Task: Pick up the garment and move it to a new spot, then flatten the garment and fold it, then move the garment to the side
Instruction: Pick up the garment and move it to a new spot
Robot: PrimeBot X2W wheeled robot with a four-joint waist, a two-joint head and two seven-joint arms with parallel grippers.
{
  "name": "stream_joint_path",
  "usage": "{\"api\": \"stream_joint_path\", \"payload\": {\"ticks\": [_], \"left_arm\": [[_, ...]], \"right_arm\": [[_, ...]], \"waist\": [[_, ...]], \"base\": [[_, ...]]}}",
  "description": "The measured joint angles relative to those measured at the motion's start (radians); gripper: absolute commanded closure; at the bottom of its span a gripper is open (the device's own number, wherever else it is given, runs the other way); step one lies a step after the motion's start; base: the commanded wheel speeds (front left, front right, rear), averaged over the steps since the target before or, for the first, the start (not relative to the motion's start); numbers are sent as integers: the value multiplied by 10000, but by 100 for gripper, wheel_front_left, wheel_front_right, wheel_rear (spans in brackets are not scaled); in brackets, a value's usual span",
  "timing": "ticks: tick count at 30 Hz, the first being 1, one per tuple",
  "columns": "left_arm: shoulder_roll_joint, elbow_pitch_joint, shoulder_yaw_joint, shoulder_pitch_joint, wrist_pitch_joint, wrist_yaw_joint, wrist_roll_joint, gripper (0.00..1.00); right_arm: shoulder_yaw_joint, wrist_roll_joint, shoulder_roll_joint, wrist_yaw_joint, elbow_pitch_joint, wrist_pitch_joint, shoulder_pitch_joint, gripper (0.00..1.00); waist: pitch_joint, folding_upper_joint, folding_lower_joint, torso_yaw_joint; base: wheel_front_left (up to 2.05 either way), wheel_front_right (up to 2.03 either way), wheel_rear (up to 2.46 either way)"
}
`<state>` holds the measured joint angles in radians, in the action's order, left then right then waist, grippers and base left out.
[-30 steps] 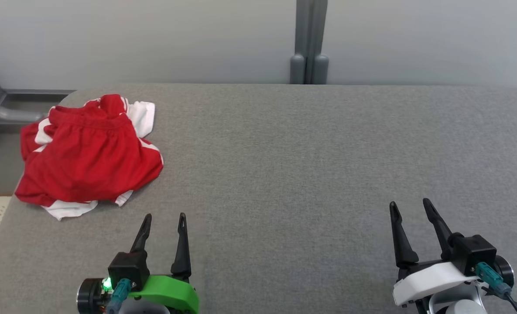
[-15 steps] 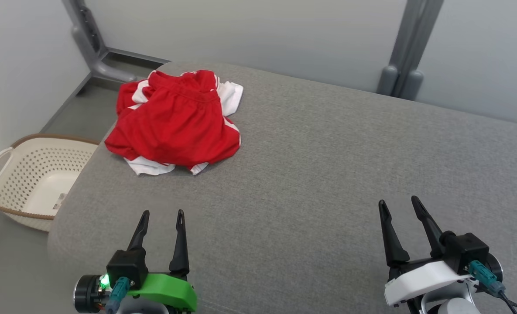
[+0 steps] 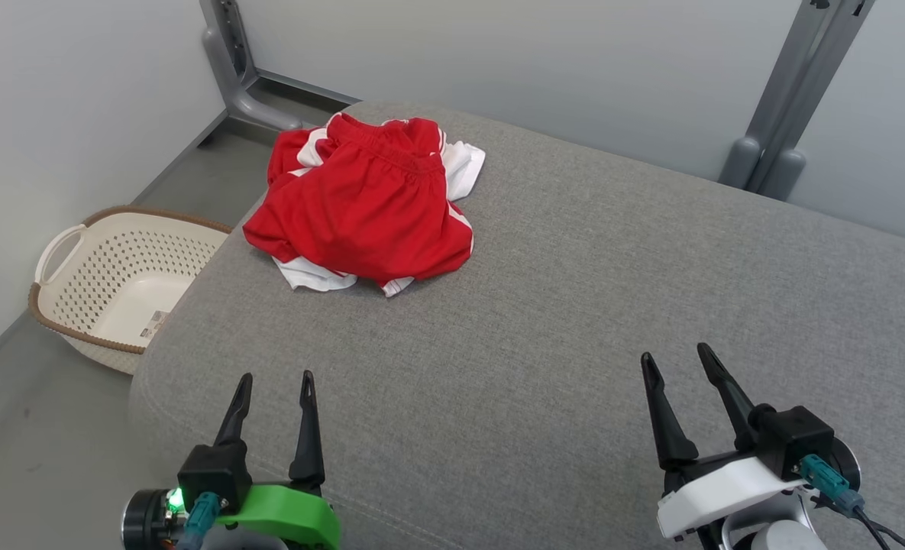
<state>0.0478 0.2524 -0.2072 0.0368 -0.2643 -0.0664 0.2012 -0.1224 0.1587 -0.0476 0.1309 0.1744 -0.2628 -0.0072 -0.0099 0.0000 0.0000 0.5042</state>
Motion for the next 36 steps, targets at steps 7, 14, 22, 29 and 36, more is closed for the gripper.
{"api": "stream_joint_path", "payload": {"ticks": [7,14,22,29,36], "left_arm": [[0,-318,-63,-64,0,2,424,0],[309,-1728,685,1050,-4,337,58,0],[2265,-431,1011,4858,648,1453,-489,0],[3359,1925,577,7423,2493,1908,159,0],[3762,3977,-591,8136,4161,1954,1542,0]], "right_arm": [[52,125,-2,0,-157,0,219,0],[140,-408,0,0,-522,-2,81,0],[102,-1154,0,0,-817,0,-702,0],[-12,-1634,0,0,-863,0,-1347,0],[334,-1824,-4,0,-895,0,-1649,0]], "waist": [[-13,0,0,-52],[430,0,0,-388],[1438,0,0,-973],[2446,0,0,-1675],[3518,0,0,-2426]], "base": [[0,0,0],[0,0,0],[0,0,0],[0,0,0],[0,0,0]]}}
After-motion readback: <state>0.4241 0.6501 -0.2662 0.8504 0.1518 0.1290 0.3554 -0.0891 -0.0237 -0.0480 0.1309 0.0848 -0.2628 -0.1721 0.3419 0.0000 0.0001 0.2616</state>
